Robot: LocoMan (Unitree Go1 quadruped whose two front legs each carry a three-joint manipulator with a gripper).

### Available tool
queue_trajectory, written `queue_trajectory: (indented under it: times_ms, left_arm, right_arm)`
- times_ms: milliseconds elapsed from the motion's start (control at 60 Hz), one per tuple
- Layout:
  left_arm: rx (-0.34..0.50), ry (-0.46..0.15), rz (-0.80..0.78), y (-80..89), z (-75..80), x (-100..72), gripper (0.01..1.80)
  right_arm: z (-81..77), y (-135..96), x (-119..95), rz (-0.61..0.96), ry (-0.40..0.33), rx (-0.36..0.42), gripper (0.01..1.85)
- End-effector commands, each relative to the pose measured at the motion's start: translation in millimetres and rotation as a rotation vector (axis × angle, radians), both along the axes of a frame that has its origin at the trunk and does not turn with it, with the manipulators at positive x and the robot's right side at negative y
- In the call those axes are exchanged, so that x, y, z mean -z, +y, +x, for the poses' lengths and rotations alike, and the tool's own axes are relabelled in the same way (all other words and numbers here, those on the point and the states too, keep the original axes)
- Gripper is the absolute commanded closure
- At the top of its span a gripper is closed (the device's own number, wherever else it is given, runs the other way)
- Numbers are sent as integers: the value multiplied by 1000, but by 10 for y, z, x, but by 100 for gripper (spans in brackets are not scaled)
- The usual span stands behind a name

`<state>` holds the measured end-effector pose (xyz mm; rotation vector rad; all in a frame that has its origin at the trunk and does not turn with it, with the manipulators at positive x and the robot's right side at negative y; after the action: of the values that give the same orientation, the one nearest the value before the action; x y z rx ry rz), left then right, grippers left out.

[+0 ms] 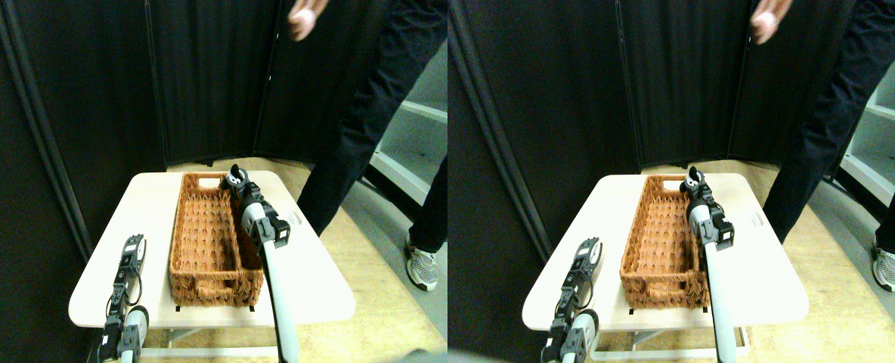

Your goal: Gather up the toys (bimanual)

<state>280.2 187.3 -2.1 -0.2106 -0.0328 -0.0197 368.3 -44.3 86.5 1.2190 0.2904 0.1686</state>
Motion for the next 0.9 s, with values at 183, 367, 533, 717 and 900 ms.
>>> queue_trajectory:
  times_ms: [183, 367, 533, 717, 900]
  left_arm:
    - [24, -43, 11, 24, 21, -54, 180]
    - [11, -43, 4, 40, 41, -56, 180]
    - [8, -40, -4, 29, 61, -63, 180]
    - [18, -35, -27, 5, 88, -73, 180]
    - [2, -22, -46, -24, 99, -95, 172]
  right_arm:
    - [18, 88, 139, -4, 86, -72, 184]
    - [-3, -42, 182, -62, 121, -62, 139]
    - [-18, -130, 184, -17, 107, -12, 137]
    - [-30, -204, 154, 34, 124, 12, 128]
    - [-32, -251, 153, 50, 113, 36, 131]
